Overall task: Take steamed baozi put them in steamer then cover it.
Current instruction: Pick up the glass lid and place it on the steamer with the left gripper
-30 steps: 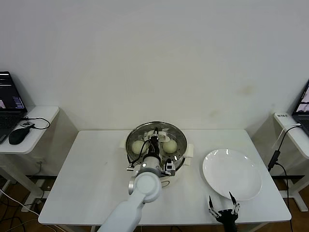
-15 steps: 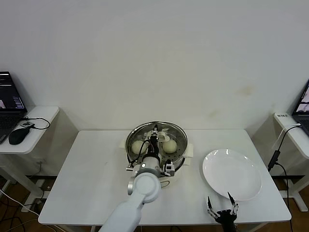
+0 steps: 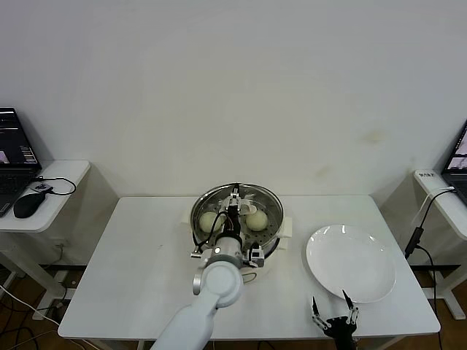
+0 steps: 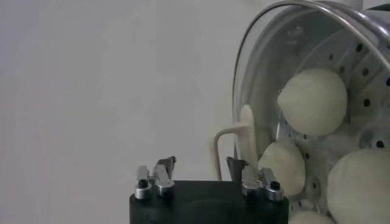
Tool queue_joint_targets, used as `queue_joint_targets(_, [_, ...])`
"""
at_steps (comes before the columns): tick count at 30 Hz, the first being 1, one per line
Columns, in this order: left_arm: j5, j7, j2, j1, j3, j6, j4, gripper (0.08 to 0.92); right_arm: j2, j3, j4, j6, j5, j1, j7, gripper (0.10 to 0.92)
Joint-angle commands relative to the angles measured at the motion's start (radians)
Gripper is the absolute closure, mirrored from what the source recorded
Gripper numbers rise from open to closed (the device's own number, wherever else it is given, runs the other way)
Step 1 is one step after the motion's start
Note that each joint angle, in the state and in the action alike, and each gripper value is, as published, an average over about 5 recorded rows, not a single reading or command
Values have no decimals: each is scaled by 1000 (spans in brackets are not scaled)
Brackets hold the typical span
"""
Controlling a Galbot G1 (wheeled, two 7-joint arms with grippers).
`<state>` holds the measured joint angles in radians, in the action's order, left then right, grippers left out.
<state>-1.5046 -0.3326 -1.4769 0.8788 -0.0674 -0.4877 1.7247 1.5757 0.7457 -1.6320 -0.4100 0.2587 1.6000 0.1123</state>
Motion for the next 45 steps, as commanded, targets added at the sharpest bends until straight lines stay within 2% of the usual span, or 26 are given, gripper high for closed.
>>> queue_joint_targets(1, [-5,-8,0,0,-2,6,-6,371,0,0,-1,-1,-1,0,1,203])
queue_joint_targets(14, [-16,-12,-2,2,1,27,-14,752,0,-2,0,1,-1,-2,2,203])
queue_joint_targets(18, [-16,-9,-2,2,1,32,-14,844,0,-4,0,1,-1,-2,2,203])
queue_joint_targets(45, [-1,16,-21,6,22,34,-10,863,1,-13,-1,1,10,4,0,203])
